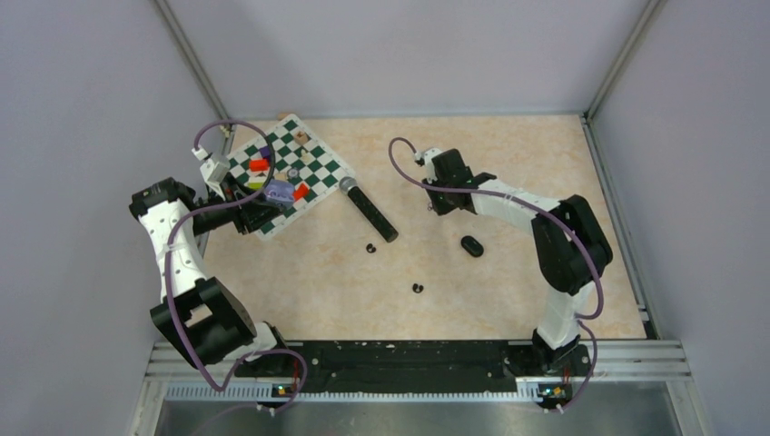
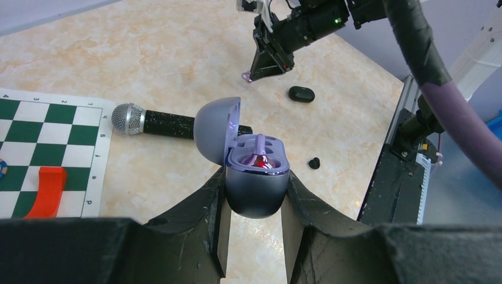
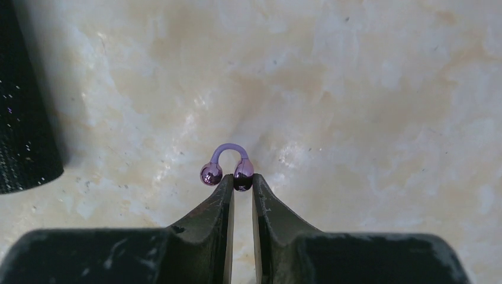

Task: Insert the wireless bluetooth earbuds into the charging case
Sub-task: Place the earbud at the center of the board.

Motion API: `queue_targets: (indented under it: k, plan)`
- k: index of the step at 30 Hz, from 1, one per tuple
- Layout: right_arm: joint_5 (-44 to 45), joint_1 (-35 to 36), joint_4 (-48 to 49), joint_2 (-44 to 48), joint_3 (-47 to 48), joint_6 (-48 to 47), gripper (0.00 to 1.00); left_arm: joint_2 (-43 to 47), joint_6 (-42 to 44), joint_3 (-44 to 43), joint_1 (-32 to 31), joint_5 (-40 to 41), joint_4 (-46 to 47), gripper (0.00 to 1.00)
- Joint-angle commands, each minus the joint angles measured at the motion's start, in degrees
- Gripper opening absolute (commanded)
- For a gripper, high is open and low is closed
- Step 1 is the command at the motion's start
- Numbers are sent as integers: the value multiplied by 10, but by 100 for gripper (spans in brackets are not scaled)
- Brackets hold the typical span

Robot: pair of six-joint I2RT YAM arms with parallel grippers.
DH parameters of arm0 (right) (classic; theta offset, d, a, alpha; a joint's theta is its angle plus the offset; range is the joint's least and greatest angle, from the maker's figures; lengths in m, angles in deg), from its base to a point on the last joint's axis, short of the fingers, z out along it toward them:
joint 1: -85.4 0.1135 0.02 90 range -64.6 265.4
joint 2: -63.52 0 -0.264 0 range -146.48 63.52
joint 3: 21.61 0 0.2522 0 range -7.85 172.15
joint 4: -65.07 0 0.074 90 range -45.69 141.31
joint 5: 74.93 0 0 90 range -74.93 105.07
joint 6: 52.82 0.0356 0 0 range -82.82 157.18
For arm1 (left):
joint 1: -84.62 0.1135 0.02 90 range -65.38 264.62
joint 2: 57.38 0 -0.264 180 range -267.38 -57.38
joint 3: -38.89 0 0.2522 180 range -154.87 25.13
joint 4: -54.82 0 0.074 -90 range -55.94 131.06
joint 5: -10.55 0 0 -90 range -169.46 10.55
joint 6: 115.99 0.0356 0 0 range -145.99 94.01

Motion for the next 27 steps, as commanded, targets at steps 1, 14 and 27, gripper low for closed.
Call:
queue_targets:
  k: [1,14,27]
  plan:
    - [8,-12,39,11,-20,-7,14,13,13,2,3,-24,-22,0]
    - [-16,-19,35,-31,-25,7,22,7,11,2,3,-27,-22,0]
    - [-70,-59,40,39,-12,19,24,-12,13,-3,-10,-20,-21,0]
